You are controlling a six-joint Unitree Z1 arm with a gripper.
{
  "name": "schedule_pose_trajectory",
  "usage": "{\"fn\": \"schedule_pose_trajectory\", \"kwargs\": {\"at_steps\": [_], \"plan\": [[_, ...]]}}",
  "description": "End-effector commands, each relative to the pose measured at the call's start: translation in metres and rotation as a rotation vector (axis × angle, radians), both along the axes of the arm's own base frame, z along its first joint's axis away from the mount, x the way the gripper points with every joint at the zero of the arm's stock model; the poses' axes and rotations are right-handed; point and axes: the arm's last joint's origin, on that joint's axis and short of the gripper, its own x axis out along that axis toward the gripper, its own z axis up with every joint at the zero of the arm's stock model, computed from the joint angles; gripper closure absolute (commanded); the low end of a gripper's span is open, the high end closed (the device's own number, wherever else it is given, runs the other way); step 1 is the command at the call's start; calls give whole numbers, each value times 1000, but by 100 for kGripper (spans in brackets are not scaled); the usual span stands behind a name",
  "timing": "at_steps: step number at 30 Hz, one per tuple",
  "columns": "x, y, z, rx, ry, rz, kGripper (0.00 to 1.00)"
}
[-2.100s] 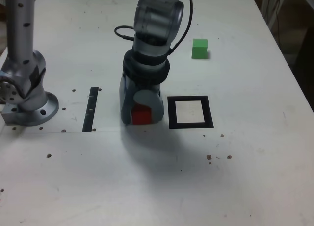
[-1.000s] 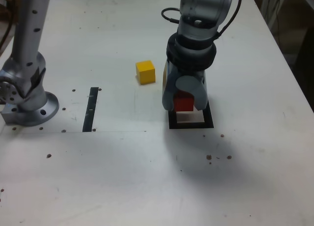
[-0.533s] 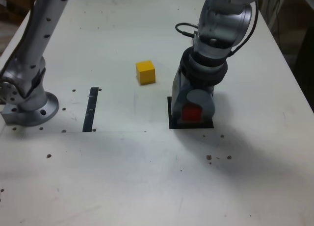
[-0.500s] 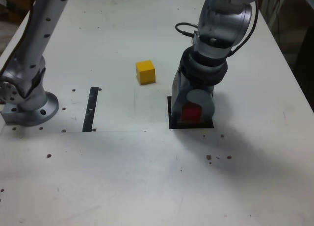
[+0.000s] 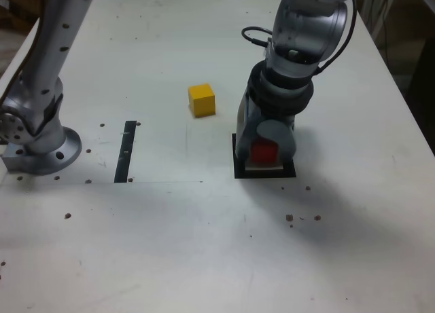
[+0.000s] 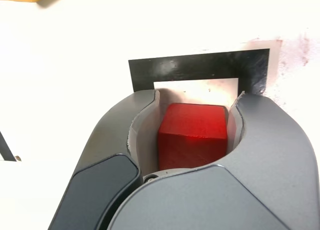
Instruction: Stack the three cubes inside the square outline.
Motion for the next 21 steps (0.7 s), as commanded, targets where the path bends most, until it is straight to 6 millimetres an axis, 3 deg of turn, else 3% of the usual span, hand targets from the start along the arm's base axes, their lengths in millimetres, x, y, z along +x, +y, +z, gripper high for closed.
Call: {"fn": "schedule_pose_trajectory", "kwargs": {"at_steps": [1,5,8,15,18,21], "plan": [[-1,1,1,-3,-1,-1,57],[-1,1,0,-9,2,-11,18],[-1,1,0,-9,4,-14,4],[-6,4,12,1,-13,-13,1],[-16,7,31,19,-28,-15,1],[-38,16,62,58,-44,-11,1]]}}
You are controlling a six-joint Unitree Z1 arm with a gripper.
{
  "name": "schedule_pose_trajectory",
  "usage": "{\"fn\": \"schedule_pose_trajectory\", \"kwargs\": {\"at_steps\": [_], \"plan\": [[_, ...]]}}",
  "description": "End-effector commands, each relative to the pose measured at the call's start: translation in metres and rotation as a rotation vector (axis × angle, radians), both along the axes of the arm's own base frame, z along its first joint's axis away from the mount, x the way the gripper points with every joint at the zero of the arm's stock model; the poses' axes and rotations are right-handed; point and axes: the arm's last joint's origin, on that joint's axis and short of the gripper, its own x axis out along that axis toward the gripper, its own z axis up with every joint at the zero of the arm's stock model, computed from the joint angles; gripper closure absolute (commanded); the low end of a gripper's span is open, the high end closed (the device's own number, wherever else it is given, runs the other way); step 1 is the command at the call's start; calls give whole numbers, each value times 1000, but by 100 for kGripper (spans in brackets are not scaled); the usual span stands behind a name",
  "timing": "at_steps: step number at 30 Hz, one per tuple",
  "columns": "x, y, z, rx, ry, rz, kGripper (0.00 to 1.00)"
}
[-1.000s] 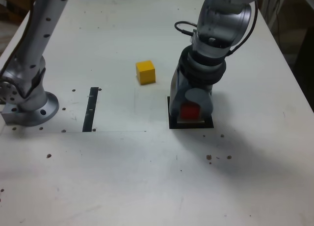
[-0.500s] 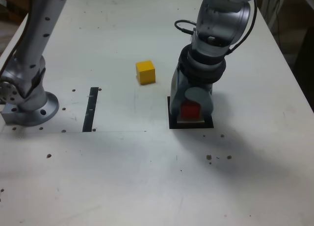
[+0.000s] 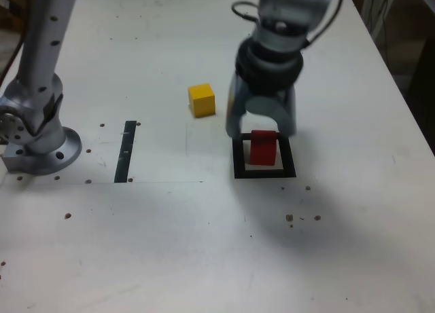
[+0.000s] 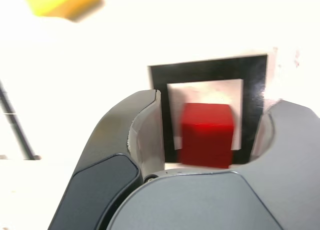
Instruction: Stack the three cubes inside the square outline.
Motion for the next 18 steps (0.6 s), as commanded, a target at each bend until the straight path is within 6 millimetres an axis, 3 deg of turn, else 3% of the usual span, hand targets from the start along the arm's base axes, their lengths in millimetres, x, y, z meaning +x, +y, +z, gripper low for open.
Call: {"fn": "schedule_pose_trajectory", "kwargs": {"at_steps": [1,3,6,13,18], "plan": [[-17,9,23,19,-27,12,1],[-34,21,39,41,-42,37,1],[-50,44,48,53,-43,94,1],[-77,104,37,22,27,248,1],[-81,117,28,6,23,275,1]]}}
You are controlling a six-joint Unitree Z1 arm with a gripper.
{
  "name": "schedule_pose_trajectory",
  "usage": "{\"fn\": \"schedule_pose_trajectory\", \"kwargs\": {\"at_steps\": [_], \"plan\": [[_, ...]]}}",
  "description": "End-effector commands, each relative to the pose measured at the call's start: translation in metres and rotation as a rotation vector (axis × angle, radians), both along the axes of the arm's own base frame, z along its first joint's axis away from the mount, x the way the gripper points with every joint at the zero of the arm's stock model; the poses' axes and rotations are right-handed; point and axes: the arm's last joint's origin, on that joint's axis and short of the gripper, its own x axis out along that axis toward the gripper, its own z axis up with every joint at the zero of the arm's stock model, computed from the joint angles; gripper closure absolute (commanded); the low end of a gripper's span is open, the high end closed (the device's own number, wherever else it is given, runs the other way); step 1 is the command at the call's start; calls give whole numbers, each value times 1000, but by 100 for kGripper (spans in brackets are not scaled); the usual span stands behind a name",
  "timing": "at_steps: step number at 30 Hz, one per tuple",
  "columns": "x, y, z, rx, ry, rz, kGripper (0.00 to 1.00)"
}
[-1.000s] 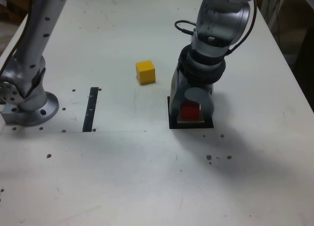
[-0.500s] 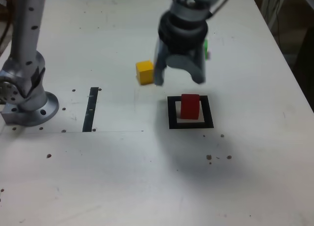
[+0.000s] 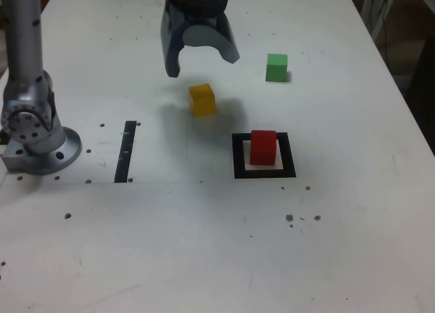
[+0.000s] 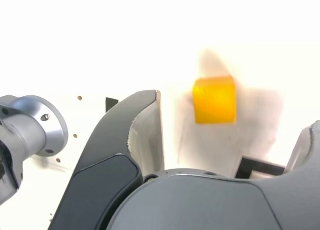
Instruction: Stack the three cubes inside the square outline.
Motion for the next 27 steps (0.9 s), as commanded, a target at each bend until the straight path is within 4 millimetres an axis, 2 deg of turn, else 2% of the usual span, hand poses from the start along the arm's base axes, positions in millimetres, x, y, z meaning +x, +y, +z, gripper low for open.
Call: {"fn": "schedule_pose_trajectory", "kwargs": {"at_steps": [1,9,18,22,27], "plan": [[0,0,-6,-9,-14,2,1],[9,2,-39,-69,32,18,4],[8,21,-67,-99,27,74,9],[9,23,-71,-105,20,71,18],[10,23,-72,-105,10,71,39]]}}
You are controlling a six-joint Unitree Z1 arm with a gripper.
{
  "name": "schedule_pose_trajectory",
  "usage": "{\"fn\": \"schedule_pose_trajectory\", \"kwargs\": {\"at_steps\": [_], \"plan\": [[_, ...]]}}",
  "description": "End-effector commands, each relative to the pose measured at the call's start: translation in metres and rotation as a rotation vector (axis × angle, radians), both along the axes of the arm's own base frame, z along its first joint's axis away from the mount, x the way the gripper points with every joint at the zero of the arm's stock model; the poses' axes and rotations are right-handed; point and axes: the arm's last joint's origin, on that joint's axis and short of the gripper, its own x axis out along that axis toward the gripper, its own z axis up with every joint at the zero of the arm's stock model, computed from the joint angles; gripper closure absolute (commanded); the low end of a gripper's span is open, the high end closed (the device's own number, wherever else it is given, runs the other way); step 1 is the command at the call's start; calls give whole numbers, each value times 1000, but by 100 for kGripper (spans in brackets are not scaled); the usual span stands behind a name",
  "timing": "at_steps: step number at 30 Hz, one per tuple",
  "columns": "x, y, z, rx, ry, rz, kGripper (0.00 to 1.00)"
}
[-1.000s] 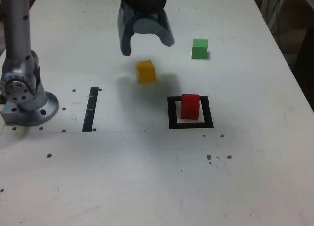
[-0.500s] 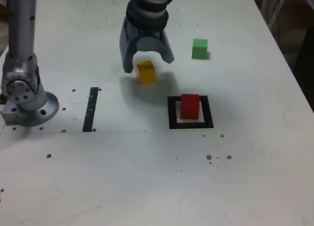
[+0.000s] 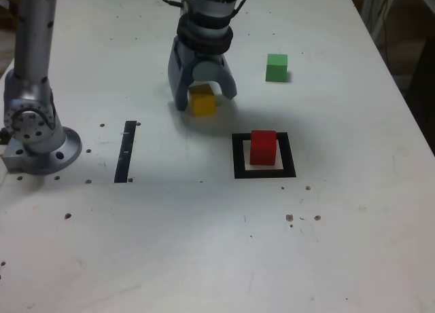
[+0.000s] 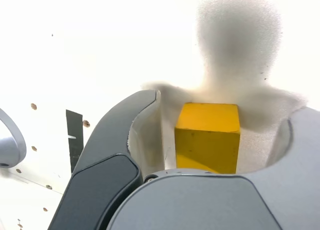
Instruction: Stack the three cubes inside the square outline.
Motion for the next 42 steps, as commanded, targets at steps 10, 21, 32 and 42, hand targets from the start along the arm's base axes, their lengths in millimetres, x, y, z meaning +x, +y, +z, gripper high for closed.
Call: {"fn": "schedule_pose_trajectory", "kwargs": {"at_steps": [10,21,32,42], "plan": [[4,0,-8,-20,-26,-1,61],[7,1,-2,-18,-56,-5,80],[1,-20,60,6,-122,-91,82],[23,-81,101,-11,-185,-262,83]]}}
